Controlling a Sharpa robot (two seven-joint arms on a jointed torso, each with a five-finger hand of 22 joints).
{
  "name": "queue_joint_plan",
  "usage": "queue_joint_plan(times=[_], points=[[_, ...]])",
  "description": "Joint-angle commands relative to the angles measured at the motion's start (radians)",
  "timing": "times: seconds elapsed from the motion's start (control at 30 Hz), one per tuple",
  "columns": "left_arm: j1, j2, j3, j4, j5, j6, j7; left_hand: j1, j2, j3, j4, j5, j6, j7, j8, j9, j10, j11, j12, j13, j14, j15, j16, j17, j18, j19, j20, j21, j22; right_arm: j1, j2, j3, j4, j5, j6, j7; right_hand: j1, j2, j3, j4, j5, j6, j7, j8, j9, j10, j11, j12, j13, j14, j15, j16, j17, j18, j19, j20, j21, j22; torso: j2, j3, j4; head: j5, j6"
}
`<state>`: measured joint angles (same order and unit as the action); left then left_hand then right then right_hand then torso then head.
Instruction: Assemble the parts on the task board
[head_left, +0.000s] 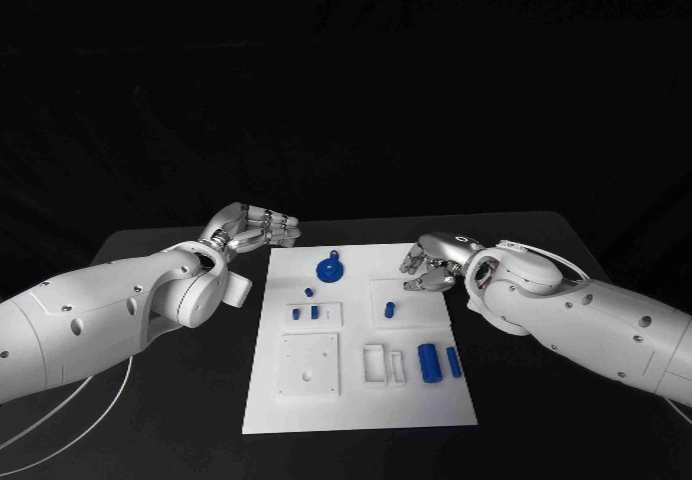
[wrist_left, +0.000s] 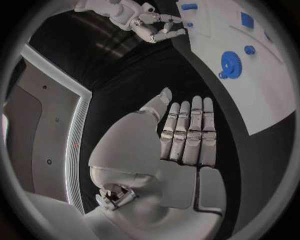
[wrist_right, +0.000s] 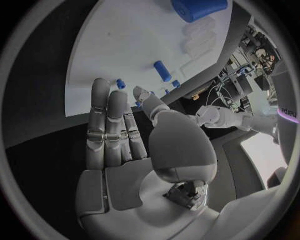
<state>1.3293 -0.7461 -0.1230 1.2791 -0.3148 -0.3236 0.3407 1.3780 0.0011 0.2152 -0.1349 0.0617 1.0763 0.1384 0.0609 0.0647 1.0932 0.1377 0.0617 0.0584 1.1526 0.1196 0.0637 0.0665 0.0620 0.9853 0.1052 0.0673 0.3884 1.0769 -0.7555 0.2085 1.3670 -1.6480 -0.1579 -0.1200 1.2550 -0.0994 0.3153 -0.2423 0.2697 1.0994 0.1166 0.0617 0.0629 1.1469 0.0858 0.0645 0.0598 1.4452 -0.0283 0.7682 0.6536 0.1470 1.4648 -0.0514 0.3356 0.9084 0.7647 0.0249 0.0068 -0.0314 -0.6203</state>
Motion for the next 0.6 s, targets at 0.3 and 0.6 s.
queue_joint_plan(times=[0.3, 0.6], points=[[0.001, 0.000, 0.001, 0.009, 0.017, -0.014, 0.022, 0.004, 0.002, -0.011, 0.000, 0.003, -0.006, -0.001, 0.001, 0.000, -0.008, 0.001, -0.003, 0.000, 0.000, 0.001, -0.002, 0.001, 0.005, 0.022, -0.001, 0.008, -0.092, -0.007, 0.017, -0.005, -0.009, -0.097, 0.017, -0.070, -0.007, -0.036, 0.149, 0.020, -0.047, 0.012, 0.000, 0.001, 0.001, 0.030, -0.009, -0.005, -0.001, 0.006, 0.003, 0.021, -0.001, 0.006, 0.042, 0.005, 0.035, -0.014, 0.001, 0.0005, -0.0015, 0.006, -0.013], [0.001, -0.001, 0.001, 0.010, 0.012, -0.023, 0.022, 0.005, -0.001, -0.018, 0.000, 0.002, -0.010, 0.000, 0.001, 0.000, -0.017, 0.004, -0.003, 0.000, -0.010, 0.005, -0.002, 0.001, 0.009, 0.025, 0.002, 0.009, -0.107, -0.016, 0.032, -0.008, -0.026, -0.107, 0.033, -0.071, -0.012, -0.037, 0.196, 0.027, -0.064, 0.040, -0.007, 0.001, 0.001, 0.059, -0.017, -0.005, -0.001, 0.004, -0.002, 0.032, -0.004, 0.002, 0.040, 0.000, 0.050, -0.014, 0.000, 0.0009, -0.0020, 0.009, -0.019]])
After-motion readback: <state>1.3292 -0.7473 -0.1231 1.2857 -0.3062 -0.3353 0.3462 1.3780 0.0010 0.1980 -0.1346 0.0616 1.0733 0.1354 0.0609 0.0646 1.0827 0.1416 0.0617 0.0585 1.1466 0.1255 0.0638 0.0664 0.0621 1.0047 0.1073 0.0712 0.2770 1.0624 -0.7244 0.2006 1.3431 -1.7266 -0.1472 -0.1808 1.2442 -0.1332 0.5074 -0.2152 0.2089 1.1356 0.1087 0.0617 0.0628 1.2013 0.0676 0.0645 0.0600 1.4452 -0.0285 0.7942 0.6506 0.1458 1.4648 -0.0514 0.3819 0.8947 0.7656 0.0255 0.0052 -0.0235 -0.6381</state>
